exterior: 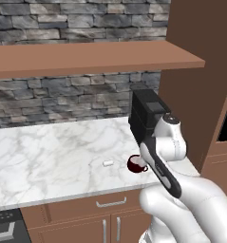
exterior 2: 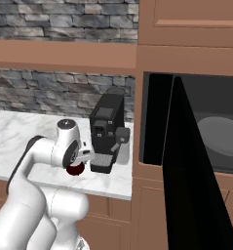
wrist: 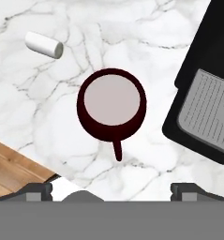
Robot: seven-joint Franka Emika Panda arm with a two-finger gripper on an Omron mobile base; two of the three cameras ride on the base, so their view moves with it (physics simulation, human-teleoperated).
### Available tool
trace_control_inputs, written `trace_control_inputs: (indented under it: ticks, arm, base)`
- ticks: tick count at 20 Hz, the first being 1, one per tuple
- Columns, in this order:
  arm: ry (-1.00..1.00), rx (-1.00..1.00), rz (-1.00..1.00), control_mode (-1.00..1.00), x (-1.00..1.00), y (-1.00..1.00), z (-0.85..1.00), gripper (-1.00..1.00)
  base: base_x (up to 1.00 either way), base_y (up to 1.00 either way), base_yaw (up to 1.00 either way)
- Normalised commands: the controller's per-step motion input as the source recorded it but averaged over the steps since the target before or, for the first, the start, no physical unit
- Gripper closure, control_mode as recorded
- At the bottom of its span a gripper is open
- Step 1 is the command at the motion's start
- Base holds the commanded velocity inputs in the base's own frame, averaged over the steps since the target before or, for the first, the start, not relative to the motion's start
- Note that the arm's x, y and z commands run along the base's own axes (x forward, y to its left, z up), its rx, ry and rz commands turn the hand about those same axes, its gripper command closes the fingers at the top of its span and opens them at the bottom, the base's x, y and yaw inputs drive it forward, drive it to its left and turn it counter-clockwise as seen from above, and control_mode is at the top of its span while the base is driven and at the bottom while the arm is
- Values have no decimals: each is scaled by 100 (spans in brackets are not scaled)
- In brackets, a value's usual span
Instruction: Pick the mug from the counter and place it inside the microwave. Then close the microwave.
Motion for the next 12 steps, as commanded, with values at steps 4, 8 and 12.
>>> trace_control_inputs:
  ticks: [4,8,12]
  arm:
    - [0,0,0,-100,14,0,-8,-100]
    - [0,0,0,-100,12,0,-6,-100]
    - [0,0,1,-100,17,0,-8,-100]
  base:
    - [0,0,0]
    - [0,0,0]
    - [0,0,0]
